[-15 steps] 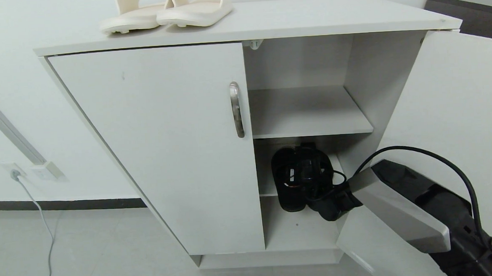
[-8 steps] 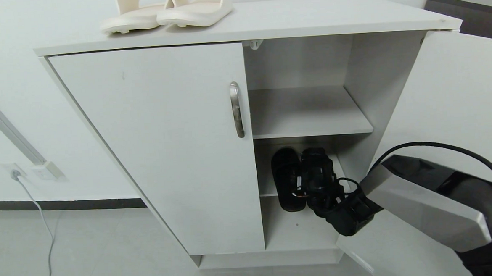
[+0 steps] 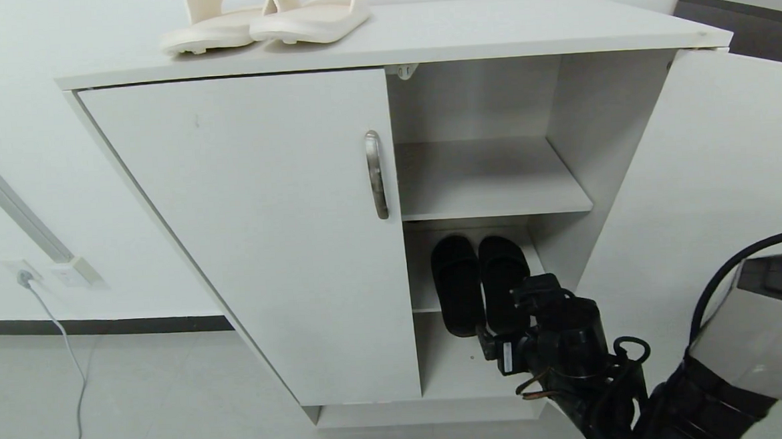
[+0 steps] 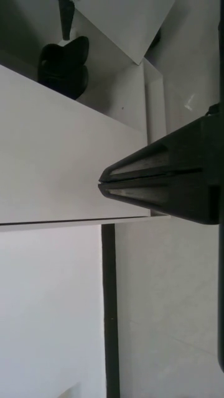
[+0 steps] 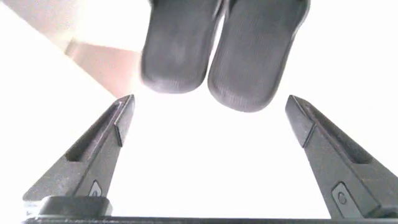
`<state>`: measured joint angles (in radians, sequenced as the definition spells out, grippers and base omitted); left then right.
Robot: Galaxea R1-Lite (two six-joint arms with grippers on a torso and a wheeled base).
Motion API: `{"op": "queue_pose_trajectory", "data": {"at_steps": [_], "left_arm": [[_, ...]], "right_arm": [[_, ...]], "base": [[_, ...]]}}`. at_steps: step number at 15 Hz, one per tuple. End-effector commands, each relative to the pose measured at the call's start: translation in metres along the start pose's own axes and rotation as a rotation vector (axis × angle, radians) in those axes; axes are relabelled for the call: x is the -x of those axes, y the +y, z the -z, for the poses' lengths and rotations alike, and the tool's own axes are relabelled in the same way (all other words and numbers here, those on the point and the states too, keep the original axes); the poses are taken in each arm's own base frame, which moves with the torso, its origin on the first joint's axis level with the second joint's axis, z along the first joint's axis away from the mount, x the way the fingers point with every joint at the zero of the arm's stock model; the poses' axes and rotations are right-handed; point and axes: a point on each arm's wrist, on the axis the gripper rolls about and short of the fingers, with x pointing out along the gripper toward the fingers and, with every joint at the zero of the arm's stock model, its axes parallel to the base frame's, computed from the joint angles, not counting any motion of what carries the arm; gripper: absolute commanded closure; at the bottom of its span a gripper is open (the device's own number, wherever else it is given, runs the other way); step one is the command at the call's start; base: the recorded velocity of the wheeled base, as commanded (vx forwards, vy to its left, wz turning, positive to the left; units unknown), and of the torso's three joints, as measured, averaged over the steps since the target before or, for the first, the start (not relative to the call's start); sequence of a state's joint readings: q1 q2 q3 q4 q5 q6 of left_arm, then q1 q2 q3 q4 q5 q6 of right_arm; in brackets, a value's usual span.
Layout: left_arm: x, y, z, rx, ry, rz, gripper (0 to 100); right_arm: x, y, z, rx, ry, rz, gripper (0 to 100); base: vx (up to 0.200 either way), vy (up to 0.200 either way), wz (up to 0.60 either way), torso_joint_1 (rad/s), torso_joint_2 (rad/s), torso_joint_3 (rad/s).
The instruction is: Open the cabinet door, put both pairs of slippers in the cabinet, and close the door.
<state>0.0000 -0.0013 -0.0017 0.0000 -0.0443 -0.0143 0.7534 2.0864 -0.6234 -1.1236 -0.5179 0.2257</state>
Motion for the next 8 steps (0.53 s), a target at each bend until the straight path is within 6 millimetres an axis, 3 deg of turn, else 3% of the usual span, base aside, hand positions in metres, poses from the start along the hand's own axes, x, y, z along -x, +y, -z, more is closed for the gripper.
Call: {"op": "queue_pose_trajectory", "data": {"at_steps": [1,2,8], "left_arm": [[0.0,0.0,0.0,0.0,0.001,0.0,100],[0.0,0.0,0.0,0.001,0.001,-0.001,100],[0.0,0.0,0.0,-0.002,0.001,0.0,100]], "right_arm": [[0.019,-0.004,-0.003,0.003,0.005,-0.029,0],[0.019,-0.003,-0.002,0.004,0.006,-0.03,0],[0.017,0.004,0.01,0.029,0.037,-0.045,0]], "base": [[0.0,0.0,0.0,0.0,0.0,0.0],[0.0,0.0,0.0,0.0,0.0,0.0],[-0.2,0.0,0.0,-0.001,0.0,0.004]]}}
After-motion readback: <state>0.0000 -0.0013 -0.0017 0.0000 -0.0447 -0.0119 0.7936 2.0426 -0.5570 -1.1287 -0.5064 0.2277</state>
